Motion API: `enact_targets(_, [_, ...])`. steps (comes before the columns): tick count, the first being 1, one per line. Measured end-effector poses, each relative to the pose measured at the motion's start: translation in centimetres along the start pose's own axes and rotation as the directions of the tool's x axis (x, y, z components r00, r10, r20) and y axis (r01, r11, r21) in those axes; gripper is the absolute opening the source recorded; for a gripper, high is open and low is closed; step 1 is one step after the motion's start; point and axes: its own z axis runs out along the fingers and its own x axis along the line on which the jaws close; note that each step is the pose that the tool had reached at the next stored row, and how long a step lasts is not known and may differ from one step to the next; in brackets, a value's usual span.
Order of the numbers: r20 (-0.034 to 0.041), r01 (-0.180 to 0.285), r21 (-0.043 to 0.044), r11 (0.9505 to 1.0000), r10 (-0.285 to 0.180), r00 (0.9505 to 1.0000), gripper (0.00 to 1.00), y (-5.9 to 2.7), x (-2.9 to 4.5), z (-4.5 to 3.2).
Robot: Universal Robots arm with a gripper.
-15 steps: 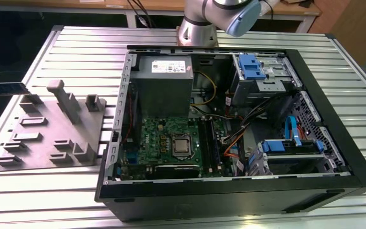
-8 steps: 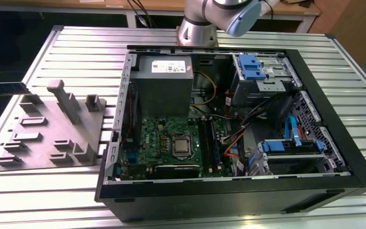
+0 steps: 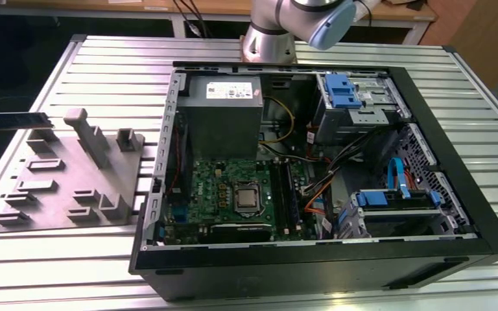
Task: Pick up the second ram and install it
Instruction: 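Pick up the second ram and move it above second insertion slot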
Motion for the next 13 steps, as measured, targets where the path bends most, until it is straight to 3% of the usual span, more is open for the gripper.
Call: enact_targets(13, [0.0003, -0.017, 0.0005, 0.9998, 0.017, 0.9998, 0.11, -2.73, 0.07, -0.05])
